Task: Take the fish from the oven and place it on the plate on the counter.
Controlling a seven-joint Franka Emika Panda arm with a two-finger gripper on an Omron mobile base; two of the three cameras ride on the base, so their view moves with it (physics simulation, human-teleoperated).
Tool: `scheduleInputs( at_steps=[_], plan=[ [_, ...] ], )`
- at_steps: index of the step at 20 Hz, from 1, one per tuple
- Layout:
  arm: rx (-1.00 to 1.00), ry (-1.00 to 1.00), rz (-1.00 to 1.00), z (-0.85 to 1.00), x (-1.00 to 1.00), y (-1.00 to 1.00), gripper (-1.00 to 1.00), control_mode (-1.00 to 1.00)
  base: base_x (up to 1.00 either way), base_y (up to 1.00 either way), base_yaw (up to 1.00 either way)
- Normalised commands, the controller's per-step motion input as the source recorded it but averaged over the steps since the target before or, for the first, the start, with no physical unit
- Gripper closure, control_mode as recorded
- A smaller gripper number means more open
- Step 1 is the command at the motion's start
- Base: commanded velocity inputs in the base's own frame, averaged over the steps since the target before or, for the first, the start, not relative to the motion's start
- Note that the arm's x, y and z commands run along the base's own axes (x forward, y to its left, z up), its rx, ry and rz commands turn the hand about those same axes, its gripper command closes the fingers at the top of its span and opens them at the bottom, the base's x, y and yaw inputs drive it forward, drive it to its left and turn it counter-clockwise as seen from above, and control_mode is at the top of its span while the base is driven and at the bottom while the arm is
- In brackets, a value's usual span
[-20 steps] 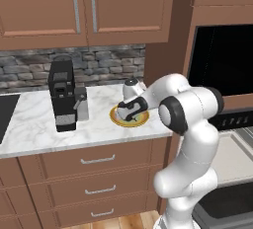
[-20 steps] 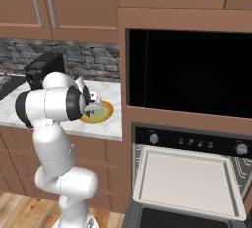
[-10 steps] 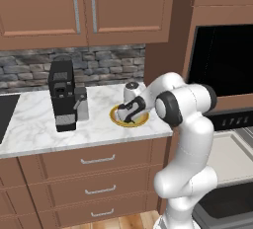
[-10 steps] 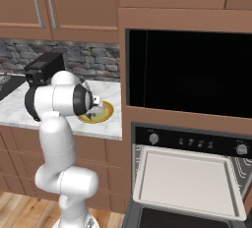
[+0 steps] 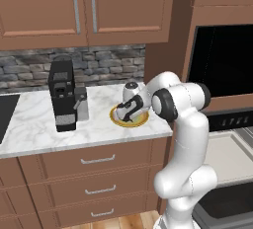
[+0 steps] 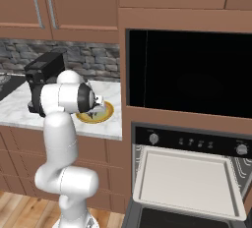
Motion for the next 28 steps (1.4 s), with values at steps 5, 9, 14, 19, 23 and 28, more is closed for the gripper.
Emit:
scheduleInputs(
  at_steps=[5, 9, 14, 19, 23, 28],
  plan=[
    [0.00, 0.00, -0.01, -0.31, 0.28, 0.01, 1.00, -1.00, 0.00, 0.00, 0.00],
    [0.00, 0.01, -0.04, -0.49, 0.06, 0.00, -1.00, -1.00, 0.00, 0.00, 0.00],
    [0.00, 0.00, -0.07, -0.16, 0.00, 0.00, -1.00, -1.00, 0.00, 0.00, 0.00],
    [0.00, -0.01, -0.14, 0.10, -0.42, 0.00, -1.00, -1.00, 0.00, 0.00, 0.00],
    [0.00, -0.12, -0.11, 0.61, -0.67, 0.22, -1.00, -1.00, 0.00, 0.00, 0.00],
    [-0.05, -0.20, -0.13, 0.87, -0.70, 0.39, -1.00, -1.00, 0.00, 0.00, 0.00]
  ],
)
